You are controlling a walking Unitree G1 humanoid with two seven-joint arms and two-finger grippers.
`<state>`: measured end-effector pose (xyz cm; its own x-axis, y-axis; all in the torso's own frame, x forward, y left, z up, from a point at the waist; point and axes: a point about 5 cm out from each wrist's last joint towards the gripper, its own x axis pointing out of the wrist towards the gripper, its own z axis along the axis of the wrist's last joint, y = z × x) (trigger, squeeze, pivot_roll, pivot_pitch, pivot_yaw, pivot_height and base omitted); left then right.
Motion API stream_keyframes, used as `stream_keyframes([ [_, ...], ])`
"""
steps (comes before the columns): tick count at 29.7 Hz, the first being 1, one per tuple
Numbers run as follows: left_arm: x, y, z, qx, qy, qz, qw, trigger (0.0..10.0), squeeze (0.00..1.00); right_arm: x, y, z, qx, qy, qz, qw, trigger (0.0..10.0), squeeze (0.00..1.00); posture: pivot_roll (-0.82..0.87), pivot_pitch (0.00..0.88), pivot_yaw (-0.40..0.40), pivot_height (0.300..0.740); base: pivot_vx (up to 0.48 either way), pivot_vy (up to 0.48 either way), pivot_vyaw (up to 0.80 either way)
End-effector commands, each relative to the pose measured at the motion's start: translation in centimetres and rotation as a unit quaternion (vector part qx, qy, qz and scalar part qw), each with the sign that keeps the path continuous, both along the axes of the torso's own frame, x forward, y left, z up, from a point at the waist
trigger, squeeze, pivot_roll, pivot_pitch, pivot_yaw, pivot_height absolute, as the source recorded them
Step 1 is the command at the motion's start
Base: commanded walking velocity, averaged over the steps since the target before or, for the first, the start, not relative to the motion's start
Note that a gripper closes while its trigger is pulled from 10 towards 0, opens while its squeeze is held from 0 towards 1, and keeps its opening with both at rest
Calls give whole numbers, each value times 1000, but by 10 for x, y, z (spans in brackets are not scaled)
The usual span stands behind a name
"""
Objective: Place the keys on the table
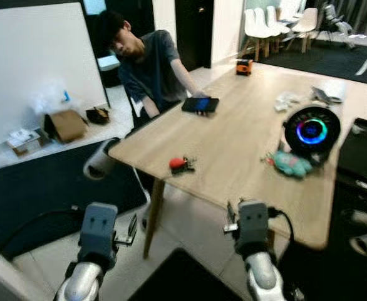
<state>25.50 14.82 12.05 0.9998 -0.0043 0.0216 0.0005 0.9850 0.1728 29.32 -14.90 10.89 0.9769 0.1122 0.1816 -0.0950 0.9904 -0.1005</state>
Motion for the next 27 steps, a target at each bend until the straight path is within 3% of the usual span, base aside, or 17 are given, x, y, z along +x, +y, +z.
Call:
stream_keyframes([
  [1, 0, 1, 0, 3, 1, 2, 1000, 10000, 0, -2, 4, -4, -1, 6, 5, 1000, 10000, 0, 172, 129, 16, 740, -401, 0, 0],
  [6, 0, 2, 0, 5, 1, 3, 1000, 10000, 0, -2, 4, -4, 0, 5, 5, 1000, 10000, 0, 174, 129, 18, 740, -363, 0, 0],
  [27, 0, 1, 1, 11, -3, -1, 1000, 10000, 0, -1, 6, -5, 1, 4, 7, 1000, 10000, 0, 179, 124, 22, 740, 0, 0, 0],
])
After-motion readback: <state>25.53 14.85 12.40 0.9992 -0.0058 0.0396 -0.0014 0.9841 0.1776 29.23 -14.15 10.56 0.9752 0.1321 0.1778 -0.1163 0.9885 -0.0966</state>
